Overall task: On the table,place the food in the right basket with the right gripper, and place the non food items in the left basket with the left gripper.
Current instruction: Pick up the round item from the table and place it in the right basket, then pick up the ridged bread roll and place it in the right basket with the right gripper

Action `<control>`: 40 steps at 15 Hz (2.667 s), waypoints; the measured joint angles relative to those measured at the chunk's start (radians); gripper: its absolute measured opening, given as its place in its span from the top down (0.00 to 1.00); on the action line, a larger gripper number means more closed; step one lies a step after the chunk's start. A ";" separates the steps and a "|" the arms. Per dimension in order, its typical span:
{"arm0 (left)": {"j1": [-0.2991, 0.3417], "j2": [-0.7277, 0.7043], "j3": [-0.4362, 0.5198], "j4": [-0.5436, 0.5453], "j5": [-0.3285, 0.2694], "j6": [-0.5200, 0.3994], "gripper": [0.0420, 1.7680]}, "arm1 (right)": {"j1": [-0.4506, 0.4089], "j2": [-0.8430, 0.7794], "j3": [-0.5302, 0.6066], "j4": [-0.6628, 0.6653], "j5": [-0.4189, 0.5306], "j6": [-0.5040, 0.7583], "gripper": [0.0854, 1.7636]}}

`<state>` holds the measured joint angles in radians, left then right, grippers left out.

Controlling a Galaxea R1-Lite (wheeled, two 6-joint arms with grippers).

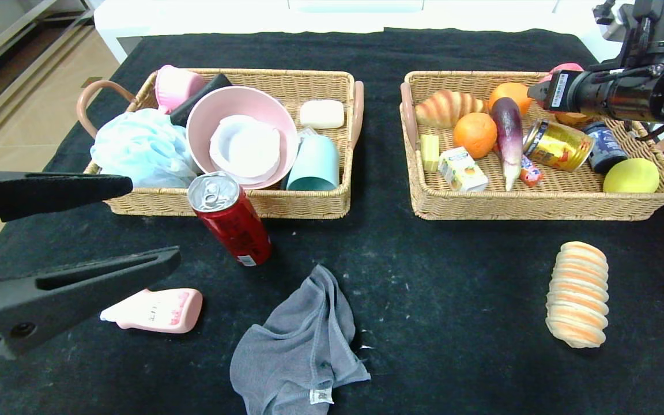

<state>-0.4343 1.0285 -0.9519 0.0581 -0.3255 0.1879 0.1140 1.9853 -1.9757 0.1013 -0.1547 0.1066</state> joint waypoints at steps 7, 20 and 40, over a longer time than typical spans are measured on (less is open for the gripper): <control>0.000 0.000 0.000 0.000 0.000 0.000 0.03 | -0.009 0.006 0.008 0.010 0.000 0.001 0.12; 0.000 0.000 0.001 0.003 -0.001 0.000 0.03 | 0.041 -0.180 0.102 0.251 -0.049 0.000 0.05; -0.020 0.000 0.009 0.001 0.000 0.000 0.03 | 0.154 -0.393 0.289 0.888 -0.025 0.391 0.04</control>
<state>-0.4540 1.0289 -0.9434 0.0591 -0.3251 0.1881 0.2683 1.5923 -1.6870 0.9891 -0.1794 0.4979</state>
